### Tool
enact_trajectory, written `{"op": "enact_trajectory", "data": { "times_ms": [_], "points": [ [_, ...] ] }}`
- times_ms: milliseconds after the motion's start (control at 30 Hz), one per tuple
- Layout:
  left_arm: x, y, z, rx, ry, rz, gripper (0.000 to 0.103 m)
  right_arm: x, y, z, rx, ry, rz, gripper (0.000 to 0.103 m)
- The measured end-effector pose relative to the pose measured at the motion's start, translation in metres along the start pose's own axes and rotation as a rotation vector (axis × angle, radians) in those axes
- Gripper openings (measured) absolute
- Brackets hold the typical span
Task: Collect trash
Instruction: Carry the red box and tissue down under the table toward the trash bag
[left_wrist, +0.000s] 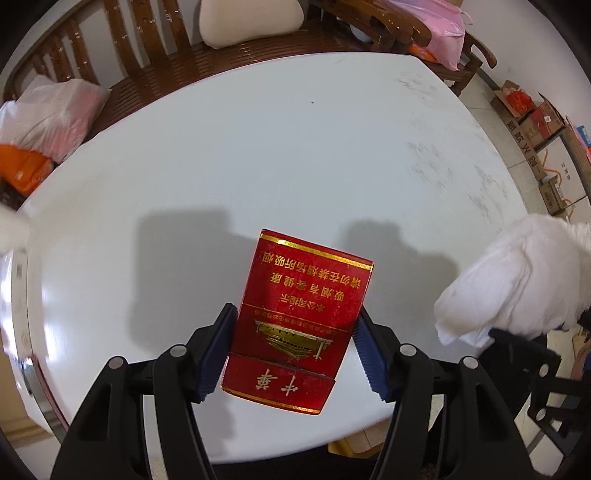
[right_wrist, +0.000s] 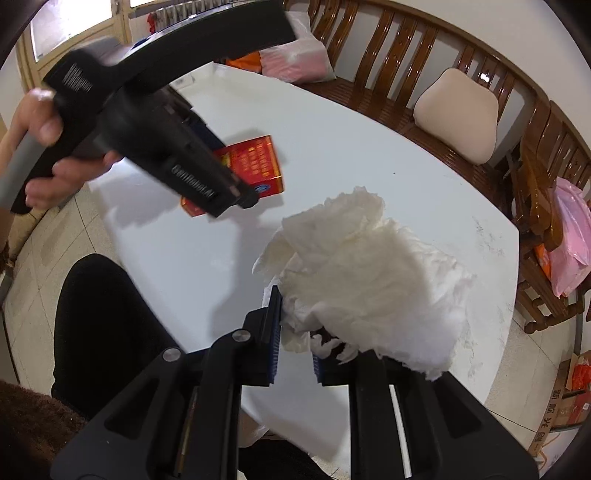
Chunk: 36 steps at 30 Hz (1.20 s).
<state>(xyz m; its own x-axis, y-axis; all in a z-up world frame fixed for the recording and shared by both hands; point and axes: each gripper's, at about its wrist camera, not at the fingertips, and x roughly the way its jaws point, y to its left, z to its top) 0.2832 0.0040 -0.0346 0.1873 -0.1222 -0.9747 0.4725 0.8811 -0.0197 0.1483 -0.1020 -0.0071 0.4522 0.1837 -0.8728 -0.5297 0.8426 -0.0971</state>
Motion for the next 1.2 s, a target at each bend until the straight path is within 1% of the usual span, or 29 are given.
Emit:
{"op": "enact_trajectory", "data": {
  "times_ms": [133, 367, 467, 667, 933, 1200],
  "points": [
    [-0.012, -0.013, -0.039, -0.023, -0.005, -0.012, 0.061, -0.016, 0.014, -0.013, -0.005, -0.018, -0.004, 0.015],
    [-0.020, -0.029, -0.097, -0.027, -0.022, 0.003, 0.061, -0.034, 0.039, -0.043, -0.017, -0.027, 0.006, 0.015],
    [-0.017, -0.038, -0.118, -0.027, -0.012, -0.028, 0.061, -0.039, 0.048, -0.057, -0.017, -0.024, 0.005, 0.015],
    [-0.004, -0.056, -0.148, -0.012, -0.012, -0.020, 0.061, -0.042, 0.066, -0.084, -0.003, -0.014, 0.020, 0.015],
    [0.016, -0.086, -0.189, 0.017, -0.014, -0.047, 0.061, -0.031, 0.090, -0.118, -0.013, 0.031, 0.041, 0.015],
    [0.037, -0.112, -0.213, 0.034, -0.025, -0.051, 0.061, -0.014, 0.104, -0.142, -0.019, 0.075, 0.055, 0.015]
  ]
}}
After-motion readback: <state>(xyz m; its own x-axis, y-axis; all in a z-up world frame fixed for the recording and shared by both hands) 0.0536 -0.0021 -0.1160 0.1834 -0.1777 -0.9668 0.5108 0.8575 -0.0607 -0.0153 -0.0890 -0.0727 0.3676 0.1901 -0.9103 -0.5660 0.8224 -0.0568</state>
